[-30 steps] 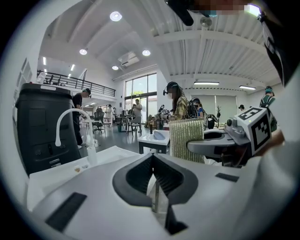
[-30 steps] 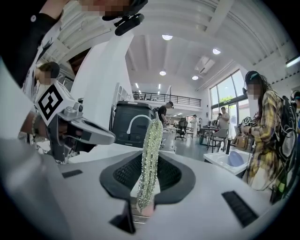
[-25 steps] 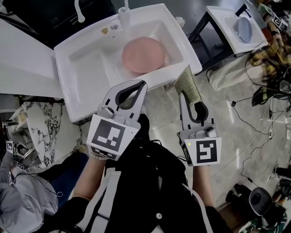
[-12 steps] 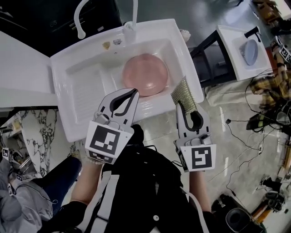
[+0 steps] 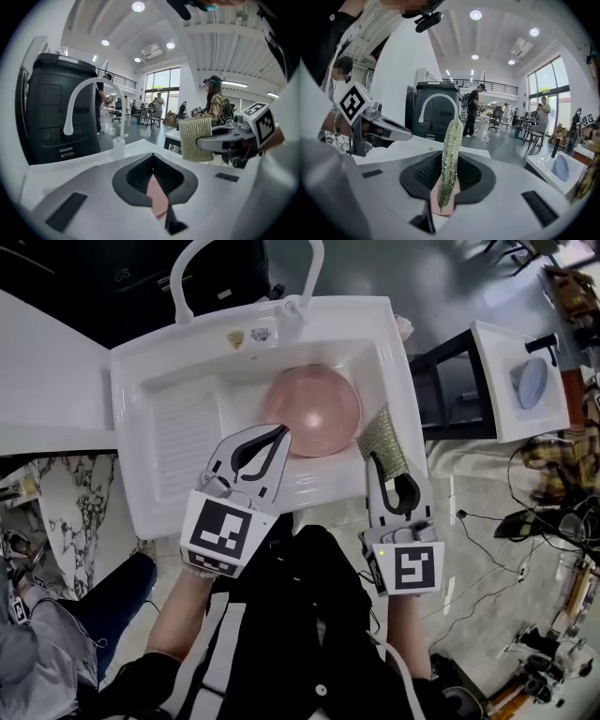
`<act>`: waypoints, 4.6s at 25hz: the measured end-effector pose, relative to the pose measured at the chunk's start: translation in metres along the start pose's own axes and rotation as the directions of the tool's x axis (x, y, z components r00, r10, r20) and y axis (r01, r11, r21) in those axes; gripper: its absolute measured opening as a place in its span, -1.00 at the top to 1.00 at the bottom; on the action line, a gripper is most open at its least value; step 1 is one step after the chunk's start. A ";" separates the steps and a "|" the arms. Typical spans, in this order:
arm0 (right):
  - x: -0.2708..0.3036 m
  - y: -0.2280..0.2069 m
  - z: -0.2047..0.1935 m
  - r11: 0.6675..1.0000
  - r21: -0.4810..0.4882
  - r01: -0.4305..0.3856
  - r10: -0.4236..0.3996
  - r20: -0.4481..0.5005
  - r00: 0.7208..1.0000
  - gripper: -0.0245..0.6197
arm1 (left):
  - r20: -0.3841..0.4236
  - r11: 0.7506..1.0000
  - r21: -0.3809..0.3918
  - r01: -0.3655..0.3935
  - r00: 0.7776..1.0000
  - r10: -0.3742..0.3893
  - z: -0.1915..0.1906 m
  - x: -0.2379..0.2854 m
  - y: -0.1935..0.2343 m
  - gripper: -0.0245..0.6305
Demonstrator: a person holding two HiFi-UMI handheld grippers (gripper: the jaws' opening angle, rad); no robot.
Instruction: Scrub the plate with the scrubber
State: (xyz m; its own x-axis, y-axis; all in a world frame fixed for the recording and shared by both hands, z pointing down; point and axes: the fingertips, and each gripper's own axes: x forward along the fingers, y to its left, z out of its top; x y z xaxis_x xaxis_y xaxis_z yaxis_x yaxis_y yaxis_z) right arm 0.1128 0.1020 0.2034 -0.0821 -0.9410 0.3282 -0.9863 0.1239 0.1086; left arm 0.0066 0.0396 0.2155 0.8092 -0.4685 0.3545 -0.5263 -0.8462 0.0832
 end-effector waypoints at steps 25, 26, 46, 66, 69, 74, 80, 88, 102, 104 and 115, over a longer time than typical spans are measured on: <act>0.105 -0.003 -0.027 0.960 -0.066 -0.273 0.267 -0.091 0.960 0.69 | -0.107 0.941 -0.159 -0.299 0.953 0.285 -0.051 0.024 0.079 0.93; 0.111 -0.004 -0.032 0.956 -0.071 -0.286 0.279 -0.098 0.955 0.69 | -0.118 0.936 -0.165 -0.310 0.949 0.293 -0.056 0.028 0.082 0.93; 0.199 -0.006 -0.113 0.900 -0.154 -0.407 0.363 -0.252 0.897 0.69 | -0.369 0.848 -0.370 -0.380 0.898 0.241 -0.165 0.088 0.106 0.68; 0.233 -0.020 -0.181 0.865 -0.291 -0.409 0.270 -0.418 0.868 0.69 | -0.532 0.774 -0.472 -0.423 0.836 0.133 -0.249 0.138 0.115 0.54; 0.239 -0.019 -0.187 0.847 -0.334 -0.414 0.249 -0.438 0.864 0.69 | -0.554 0.765 -0.475 -0.436 0.823 0.125 -0.261 0.140 0.117 0.54; 0.249 -0.018 -0.202 0.826 -0.374 -0.422 0.209 -0.491 0.846 0.69 | -0.575 0.752 -0.477 -0.456 0.808 0.125 -0.274 0.145 0.121 0.54; 0.256 -0.015 -0.216 0.770 -0.463 -0.439 0.148 -0.539 0.829 0.69 | -0.594 0.760 -0.481 -0.437 0.800 0.083 -0.285 0.153 0.116 0.54; 0.268 0.002 -0.227 0.695 -0.533 -0.482 0.141 -0.557 0.818 0.69 | -0.598 0.732 -0.520 -0.440 0.799 0.055 -0.293 0.152 0.119 0.85; 0.276 0.044 -0.261 0.444 -0.661 -0.605 0.205 -0.582 0.786 0.69 | -0.542 0.668 -0.608 -0.429 0.839 0.046 -0.288 0.149 0.123 0.87; 0.275 0.051 -0.262 0.382 -0.687 -0.618 0.240 -0.573 0.784 0.69 | -0.541 0.667 -0.609 -0.430 0.839 0.047 -0.288 0.149 0.123 0.87; 0.249 0.090 -0.263 0.051 -0.769 -0.637 0.422 -0.562 0.712 0.69 | -0.501 0.625 -0.653 -0.428 0.863 0.067 -0.284 0.147 0.128 0.87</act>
State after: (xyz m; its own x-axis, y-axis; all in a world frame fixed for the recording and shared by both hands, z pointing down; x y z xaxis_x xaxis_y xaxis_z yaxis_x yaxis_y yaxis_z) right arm 0.0409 -0.0382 0.5421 -0.3945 -0.4406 0.8064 0.1119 0.8480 0.5180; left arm -0.0156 -0.0655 0.5429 0.5324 -0.3335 0.7781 -0.8454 -0.1626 0.5087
